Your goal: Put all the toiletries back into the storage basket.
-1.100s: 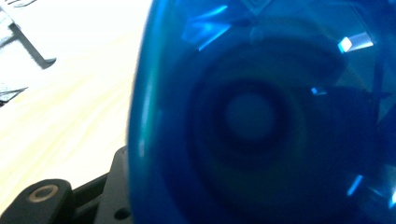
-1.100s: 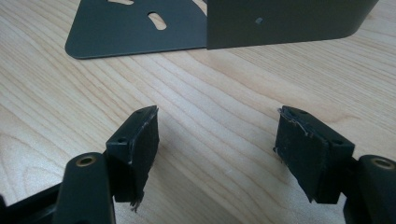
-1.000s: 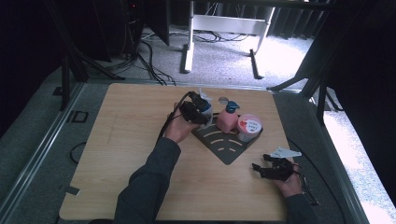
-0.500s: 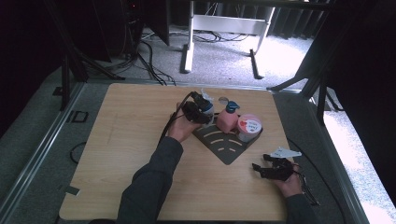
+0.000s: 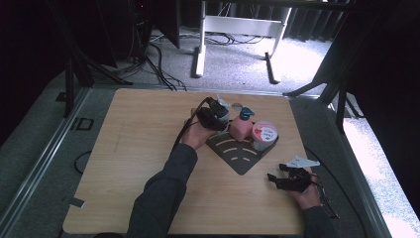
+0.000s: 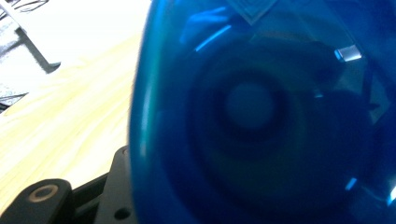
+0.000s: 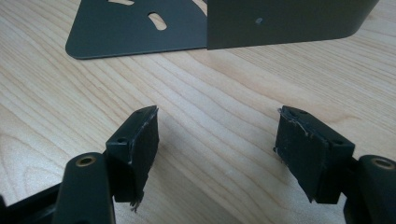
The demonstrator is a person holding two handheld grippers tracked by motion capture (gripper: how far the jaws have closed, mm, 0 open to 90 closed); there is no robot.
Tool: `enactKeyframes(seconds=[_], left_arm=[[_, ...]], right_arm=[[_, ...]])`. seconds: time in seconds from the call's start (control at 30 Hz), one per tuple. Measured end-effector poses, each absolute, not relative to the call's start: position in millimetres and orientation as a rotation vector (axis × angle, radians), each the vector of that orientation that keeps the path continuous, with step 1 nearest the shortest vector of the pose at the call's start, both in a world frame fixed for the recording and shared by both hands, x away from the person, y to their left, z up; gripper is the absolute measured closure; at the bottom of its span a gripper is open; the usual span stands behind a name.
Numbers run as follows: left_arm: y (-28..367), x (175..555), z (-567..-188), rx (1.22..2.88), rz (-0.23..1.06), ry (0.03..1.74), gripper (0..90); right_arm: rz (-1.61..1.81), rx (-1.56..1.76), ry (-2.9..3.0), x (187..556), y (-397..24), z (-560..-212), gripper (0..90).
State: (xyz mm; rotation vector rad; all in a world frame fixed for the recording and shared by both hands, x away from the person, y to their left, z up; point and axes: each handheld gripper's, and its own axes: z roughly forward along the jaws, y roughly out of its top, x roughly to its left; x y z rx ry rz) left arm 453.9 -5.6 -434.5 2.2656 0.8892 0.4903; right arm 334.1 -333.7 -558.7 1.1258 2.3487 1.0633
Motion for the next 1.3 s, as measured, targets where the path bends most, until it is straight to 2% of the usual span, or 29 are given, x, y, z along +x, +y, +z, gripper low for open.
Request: enactKeyframes(seconds=[0.87, 1.3], left_arm=[[-10.9, 476.8, -457.0, 2.268, 0.494, 0.965, 54.9], [-15.2, 482.0, -455.4, 2.267, 0.491, 0.978, 54.9]], right_arm=[[1.064, 1.126, 2.349, 334.1, -333.7, -558.7, 29.6], [1.065, 1.126, 2.349, 334.1, -333.7, -558.7, 29.5]])
